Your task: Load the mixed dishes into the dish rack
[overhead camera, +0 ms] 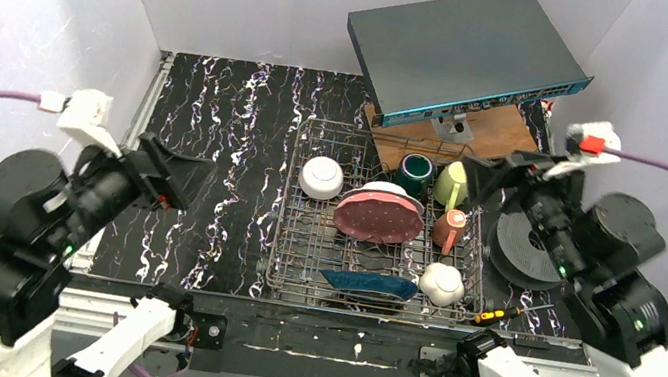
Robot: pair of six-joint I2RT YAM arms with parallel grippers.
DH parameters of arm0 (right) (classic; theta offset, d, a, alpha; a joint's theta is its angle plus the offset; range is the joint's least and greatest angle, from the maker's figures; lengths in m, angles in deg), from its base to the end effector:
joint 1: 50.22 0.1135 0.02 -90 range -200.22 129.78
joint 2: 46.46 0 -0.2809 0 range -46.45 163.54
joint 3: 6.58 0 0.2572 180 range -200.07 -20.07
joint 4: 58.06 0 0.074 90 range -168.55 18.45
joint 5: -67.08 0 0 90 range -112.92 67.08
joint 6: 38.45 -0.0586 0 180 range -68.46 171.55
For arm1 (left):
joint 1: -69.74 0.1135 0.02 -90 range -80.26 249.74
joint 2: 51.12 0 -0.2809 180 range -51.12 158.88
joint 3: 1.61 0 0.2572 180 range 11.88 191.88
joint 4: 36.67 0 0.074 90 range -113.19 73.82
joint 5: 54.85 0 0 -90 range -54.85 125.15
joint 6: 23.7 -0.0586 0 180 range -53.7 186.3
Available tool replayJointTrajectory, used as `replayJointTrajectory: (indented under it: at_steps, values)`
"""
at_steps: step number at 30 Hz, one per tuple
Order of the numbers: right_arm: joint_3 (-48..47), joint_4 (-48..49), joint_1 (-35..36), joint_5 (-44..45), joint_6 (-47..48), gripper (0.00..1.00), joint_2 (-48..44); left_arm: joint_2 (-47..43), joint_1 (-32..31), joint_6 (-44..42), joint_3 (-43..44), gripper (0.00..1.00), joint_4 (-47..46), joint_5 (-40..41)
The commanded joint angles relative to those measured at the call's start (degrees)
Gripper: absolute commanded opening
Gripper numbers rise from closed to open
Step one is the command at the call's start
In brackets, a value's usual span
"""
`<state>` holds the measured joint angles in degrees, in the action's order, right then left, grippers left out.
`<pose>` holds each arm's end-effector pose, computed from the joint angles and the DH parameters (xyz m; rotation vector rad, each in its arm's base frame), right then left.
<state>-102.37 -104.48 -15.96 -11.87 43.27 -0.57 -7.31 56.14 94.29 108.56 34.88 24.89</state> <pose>0.1067 0.0591 0.5199 -0.1894 1.5160 0.4489 0.0476 -0.0223 0.5317 -0.0747 1.7059 -0.6946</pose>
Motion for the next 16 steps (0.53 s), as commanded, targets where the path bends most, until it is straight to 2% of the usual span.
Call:
replayJointTrajectory:
  at_steps: [1, 7, 13, 16]
  values:
    - [0.14, -2.89, 0.28, 9.39, -2.71, 0.98, -9.49, -3.53, -0.46, -5.86, 4.5, 0.98, -1.33, 7.65]
    - [1.62, -3.76, 0.28, 15.35, -5.7, 0.98, -18.6, -5.14, -0.57, -5.04, 6.5, 0.98, -3.36, 6.32]
    - [2.02, -3.73, 0.28, 12.87, -4.45, 0.98, -21.78, -6.35, -0.57, -4.21, 5.01, 0.98, -5.85, 5.08]
    - [-0.42, -7.49, 0.28, 13.92, -4.31, 0.98, -19.51, -6.94, -0.59, -3.93, 3.47, 0.98, -6.63, 5.17]
